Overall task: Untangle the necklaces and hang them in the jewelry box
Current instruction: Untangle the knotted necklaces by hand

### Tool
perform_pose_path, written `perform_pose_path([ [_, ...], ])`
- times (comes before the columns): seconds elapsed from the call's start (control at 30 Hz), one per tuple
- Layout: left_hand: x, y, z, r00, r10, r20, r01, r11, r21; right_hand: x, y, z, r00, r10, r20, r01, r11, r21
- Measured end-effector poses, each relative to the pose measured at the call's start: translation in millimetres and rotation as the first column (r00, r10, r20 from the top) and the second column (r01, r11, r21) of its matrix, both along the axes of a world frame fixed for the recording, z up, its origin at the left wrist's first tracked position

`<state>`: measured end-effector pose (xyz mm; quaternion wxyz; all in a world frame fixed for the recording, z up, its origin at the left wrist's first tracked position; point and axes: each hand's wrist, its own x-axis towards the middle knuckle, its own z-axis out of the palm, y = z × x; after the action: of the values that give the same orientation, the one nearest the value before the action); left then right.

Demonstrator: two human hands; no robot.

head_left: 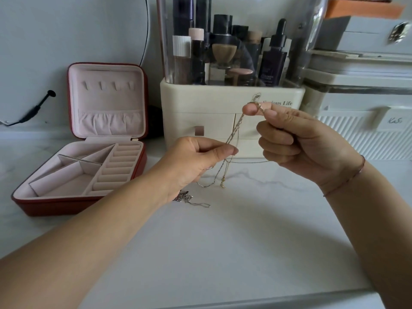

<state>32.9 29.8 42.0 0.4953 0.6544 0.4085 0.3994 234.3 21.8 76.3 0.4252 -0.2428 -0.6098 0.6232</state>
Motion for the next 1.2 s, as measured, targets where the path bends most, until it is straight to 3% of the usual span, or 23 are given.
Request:
perform_pose_path([
  [0.33,-0.7,2.4,-0.2,0.996,0.085,-0.011,-0.085,0.996,-0.027,3.4,0.7,1.7,0.999,-0.023,-0.035,0.023,1.000,-0.021],
  [0.47,-5.1,8.2,-2.0,0.986,0.137,0.098,-0.132,0.990,-0.055,9.2,3.1,1.6,0.986,-0.144,0.085,0.150,0.986,-0.073],
  [0.53,-8.0,12.2,-0.2,0.961,0.155,0.230,-0.130,0.984,-0.121,13.7,4.2,-0.3,0.903,-0.297,0.310,0.326,0.944,-0.046],
  [0.6,-10.7,14.2,3.3,0.926,0.128,0.355,-0.063,0.980,-0.190,16.1,5.4,-3.7,0.738,-0.443,0.509,0.473,0.878,0.077],
  [0.7,-14.0,15.0,5.4,0.899,0.079,0.430,0.017,0.977,-0.214,14.3,7.4,-6.7,0.589,-0.549,0.592,0.558,0.807,0.194],
  [0.83,-16.2,15.8,6.0,0.882,0.076,0.466,0.037,0.973,-0.229,12.6,9.3,-8.6,0.535,-0.588,0.607,0.578,0.779,0.245],
  [0.93,-17.6,16.6,5.5,0.889,0.109,0.444,0.011,0.966,-0.259,13.4,8.7,-8.3,0.528,-0.594,0.607,0.576,0.776,0.258],
  [1.03,-17.7,17.4,2.5,0.944,0.160,0.289,-0.092,0.967,-0.237,13.7,6.0,-5.3,0.560,-0.596,0.575,0.578,0.779,0.245],
  [1.2,-15.6,19.0,-3.3,0.970,0.163,0.182,-0.117,0.964,-0.239,16.7,3.5,2.5,0.764,-0.573,0.298,0.578,0.812,0.080],
])
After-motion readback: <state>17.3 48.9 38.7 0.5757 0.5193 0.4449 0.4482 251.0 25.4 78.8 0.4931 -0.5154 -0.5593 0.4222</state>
